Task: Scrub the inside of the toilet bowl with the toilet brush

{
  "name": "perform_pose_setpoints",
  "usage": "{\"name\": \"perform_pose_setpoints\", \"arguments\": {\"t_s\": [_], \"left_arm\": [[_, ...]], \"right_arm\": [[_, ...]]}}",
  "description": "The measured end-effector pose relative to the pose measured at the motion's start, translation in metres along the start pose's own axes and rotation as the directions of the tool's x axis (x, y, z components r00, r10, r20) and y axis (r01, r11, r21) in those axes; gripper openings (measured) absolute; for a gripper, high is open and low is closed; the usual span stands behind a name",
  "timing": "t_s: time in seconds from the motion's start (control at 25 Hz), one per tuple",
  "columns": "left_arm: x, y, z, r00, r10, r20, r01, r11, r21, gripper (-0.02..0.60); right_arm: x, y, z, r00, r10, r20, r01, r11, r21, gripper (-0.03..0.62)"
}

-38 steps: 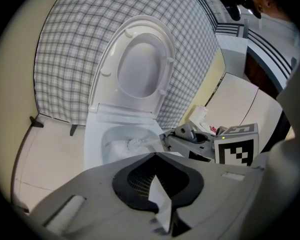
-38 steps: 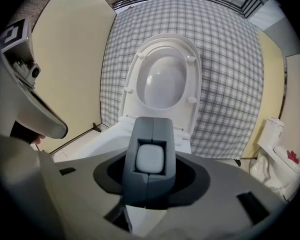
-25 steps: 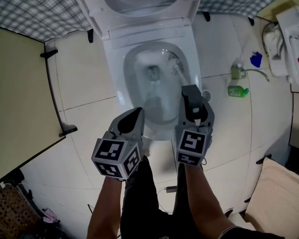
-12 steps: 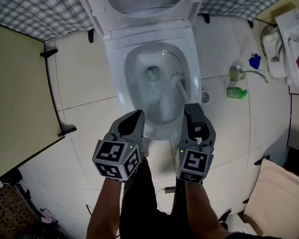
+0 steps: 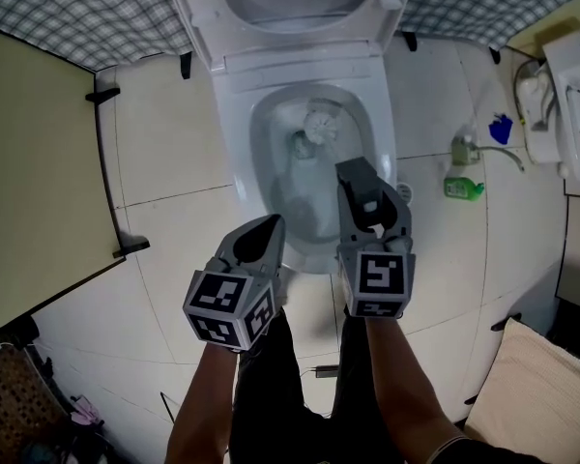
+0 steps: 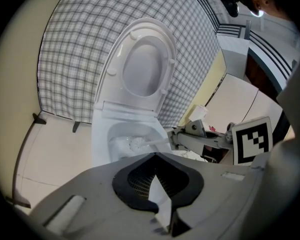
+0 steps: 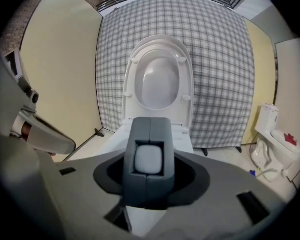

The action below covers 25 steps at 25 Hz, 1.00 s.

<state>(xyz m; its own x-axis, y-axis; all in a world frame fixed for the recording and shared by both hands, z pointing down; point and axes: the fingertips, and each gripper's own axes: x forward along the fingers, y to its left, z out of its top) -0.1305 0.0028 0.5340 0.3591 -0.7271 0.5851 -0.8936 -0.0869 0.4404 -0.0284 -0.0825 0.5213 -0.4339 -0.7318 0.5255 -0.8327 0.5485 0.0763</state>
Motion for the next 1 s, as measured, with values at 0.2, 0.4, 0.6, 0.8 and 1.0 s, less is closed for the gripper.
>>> {"name": "perform_pose_setpoints", "arguments": {"t_s": [0.2, 0.4, 0.6, 0.8, 1.0], "left_arm": [[-0.002, 0.003, 0.001, 1.0, 0.012, 0.003, -0.012, 1.0, -0.009, 0.009], [-0.002, 0.005, 0.005, 0.999, 0.021, 0.024, -0.021, 1.0, -0.021, 0.009], [-0.003, 0.008, 0.001, 0.999, 0.034, 0.025, -0.033, 0.999, -0.037, 0.009], [-0.003, 0.005, -0.007, 0.999, 0.044, 0.031, -0.042, 0.997, -0.068, 0.009], [-0.006, 0.0, -0.011, 0.998, 0.047, 0.033, -0.045, 0.996, -0.074, 0.009]], "right_arm": [[0.033, 0.011, 0.012, 0.999, 0.038, 0.026, -0.038, 0.999, 0.001, 0.19], [0.048, 0.018, 0.008, 0.997, 0.074, 0.024, -0.074, 0.997, 0.012, 0.19], [0.051, 0.035, 0.007, 0.982, 0.184, 0.034, -0.184, 0.983, 0.006, 0.19], [0.039, 0.057, 0.009, 0.928, 0.372, 0.005, -0.371, 0.926, -0.066, 0.19], [0.019, 0.063, 0.001, 0.848, 0.525, -0.071, -0.529, 0.835, -0.151, 0.192]]}}
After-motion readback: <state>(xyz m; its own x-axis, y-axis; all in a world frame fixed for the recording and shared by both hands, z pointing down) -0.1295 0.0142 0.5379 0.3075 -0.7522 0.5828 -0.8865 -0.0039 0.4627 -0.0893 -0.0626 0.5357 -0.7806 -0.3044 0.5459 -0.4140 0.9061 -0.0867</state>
